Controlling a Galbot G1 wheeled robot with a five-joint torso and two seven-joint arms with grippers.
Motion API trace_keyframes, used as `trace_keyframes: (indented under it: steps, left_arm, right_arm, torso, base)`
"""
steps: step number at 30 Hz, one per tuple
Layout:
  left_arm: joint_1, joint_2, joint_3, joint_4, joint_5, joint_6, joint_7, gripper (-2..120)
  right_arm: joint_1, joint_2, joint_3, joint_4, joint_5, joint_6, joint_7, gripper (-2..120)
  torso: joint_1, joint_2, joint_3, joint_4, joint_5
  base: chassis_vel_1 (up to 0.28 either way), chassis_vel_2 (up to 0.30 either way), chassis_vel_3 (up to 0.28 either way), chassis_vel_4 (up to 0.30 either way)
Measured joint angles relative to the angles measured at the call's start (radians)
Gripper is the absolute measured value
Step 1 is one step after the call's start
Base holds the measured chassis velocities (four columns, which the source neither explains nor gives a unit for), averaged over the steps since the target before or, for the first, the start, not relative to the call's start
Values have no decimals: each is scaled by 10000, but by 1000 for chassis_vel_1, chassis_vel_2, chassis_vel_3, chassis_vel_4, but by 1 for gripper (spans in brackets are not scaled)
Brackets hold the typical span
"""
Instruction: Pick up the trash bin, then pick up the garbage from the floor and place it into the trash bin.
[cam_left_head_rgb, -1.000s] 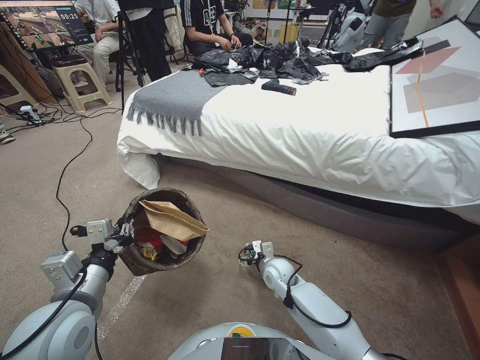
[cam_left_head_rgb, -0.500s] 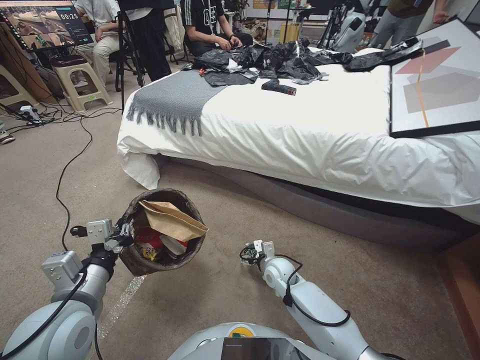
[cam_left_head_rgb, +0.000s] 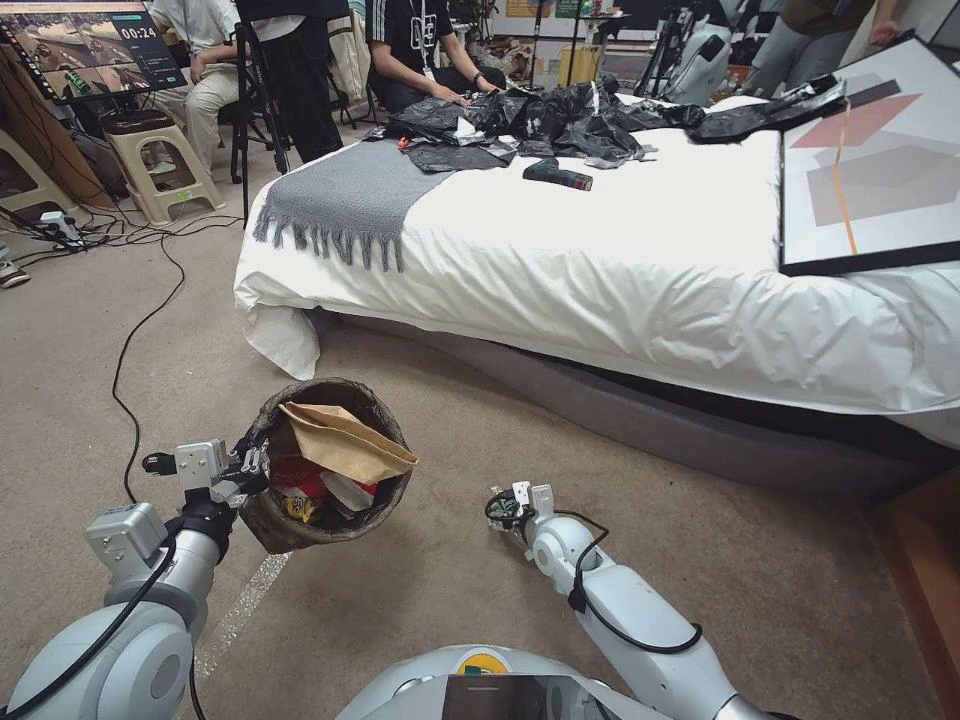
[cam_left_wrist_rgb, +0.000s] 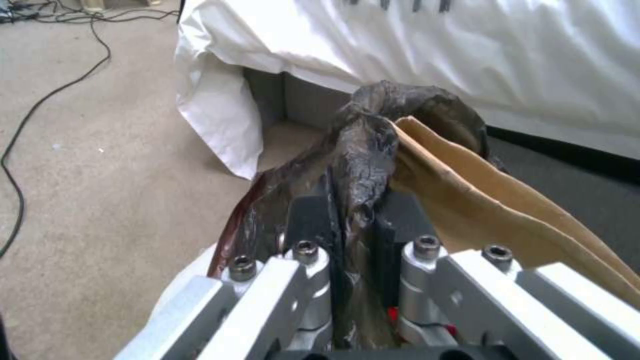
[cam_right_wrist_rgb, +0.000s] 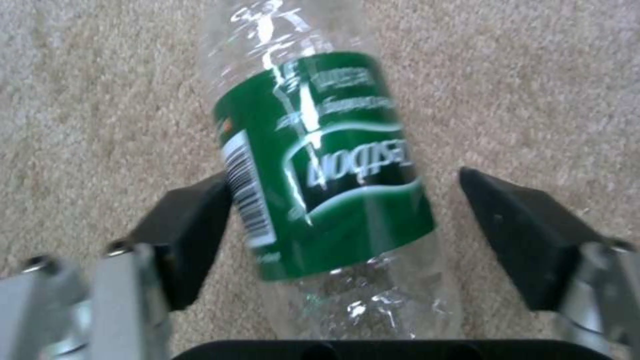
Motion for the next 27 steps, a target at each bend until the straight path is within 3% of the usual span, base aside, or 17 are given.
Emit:
trace_keyframes:
  steps: [8,16,22,27]
  left_arm:
    - [13,-3,6,0,0,-5,1,8]
    - [53,19,-18,0,0,-45,1,8]
    - [53,22,-11,0,3,-52,-1,8]
    - [50,26,-10,0,0,-52,0,8]
  right_arm:
    - [-46,23,21,-2,-64,43,-92,46]
    - [-96,87,95,-98,-238,159,-205,27]
    - [-163,63,314,20,-746,363,-338,27]
    - [-490,-345,708,1058,-1610,837,-638,27]
  torso:
    - [0,0,0,0,-1]
    - [0,0,-1,-1,-1]
    - [0,0,1,1,0]
    - [0,0,1,1,1]
  base:
    - [0,0,0,0]
    - [0,0,0,0]
    - [0,0,0,0]
    - [0,0,0,0]
